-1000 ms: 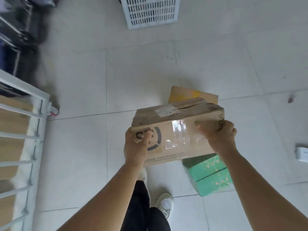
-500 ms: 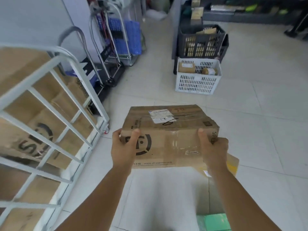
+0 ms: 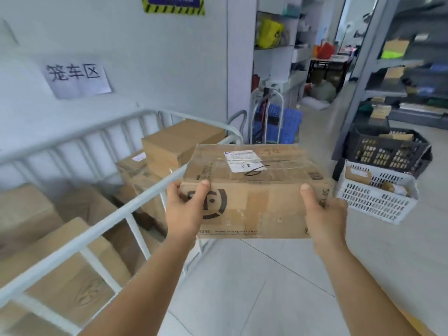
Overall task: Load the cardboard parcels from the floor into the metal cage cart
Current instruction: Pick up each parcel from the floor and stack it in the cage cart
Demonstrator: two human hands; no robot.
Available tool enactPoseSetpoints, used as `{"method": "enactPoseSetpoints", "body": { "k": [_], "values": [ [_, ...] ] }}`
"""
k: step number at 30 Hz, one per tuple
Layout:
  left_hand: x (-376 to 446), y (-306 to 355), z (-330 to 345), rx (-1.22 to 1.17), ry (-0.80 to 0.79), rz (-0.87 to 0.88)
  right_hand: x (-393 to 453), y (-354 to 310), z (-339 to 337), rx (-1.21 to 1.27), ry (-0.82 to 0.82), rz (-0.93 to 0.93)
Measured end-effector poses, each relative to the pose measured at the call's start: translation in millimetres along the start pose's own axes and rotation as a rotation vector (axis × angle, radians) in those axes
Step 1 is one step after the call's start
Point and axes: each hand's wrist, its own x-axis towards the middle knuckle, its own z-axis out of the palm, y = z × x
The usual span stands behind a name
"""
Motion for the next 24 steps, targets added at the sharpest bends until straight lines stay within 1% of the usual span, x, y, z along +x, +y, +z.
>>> {"method": "enactPoseSetpoints", "body": {
  "k": [5, 8, 12, 16, 18, 24],
  "values": [
    [14, 45, -105, -0.037, 0.147, 0.077, -61, -59, 74, 0.063, -0.152, -0.094],
    [21, 66, -168, -0.045, 0.234, 0.095, -97, -86, 122, 0.085, -0.251, -0.166],
    [26, 88, -247, -0.049, 0.339, 0.101, -146, -117, 186, 0.032, -0.394, -0.231],
    [36, 88, -316, -0.025, 0.467, 0.083, -184, -133, 251, 0.014, -0.531, -0.244],
    [43, 83, -344, -0.016, 0.554, 0.049, -198, -137, 287, 0.011, -0.593, -0.221],
    [79, 52, -408, -0.012, 0.711, -0.084, -220, -120, 397, -0.044, -0.840, -0.136]
  ]
}}
